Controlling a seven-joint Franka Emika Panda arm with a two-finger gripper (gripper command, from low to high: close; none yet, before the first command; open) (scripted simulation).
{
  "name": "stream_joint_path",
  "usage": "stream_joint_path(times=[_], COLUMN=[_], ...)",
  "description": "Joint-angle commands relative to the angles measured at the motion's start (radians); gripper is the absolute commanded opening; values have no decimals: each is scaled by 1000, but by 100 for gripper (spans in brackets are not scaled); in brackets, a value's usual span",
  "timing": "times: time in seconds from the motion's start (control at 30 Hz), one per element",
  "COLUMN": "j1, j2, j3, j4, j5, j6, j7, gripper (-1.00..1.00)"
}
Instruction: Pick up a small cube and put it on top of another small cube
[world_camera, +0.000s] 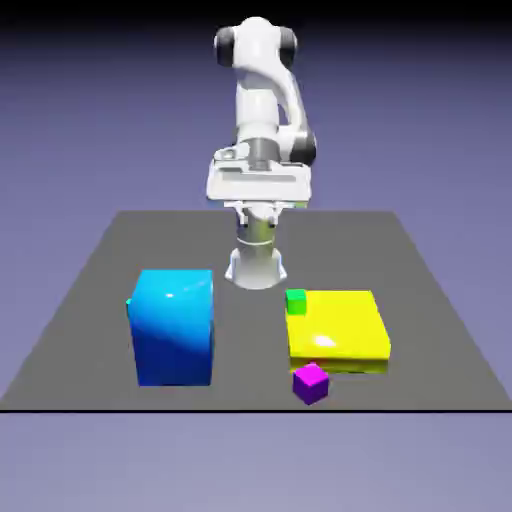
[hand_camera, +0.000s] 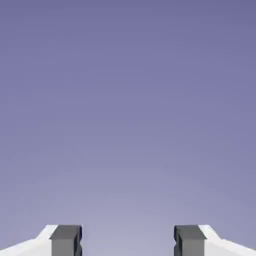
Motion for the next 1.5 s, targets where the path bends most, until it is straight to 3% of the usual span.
stream_joint_path(times=[0.0, 1.47], j1=[6, 253], j2=[-21, -934], j3=[-36, -1631], j4=[13, 571], j5=[-8, -380], j6=[-24, -1070], j7=[-32, -1459], gripper=[0, 0])
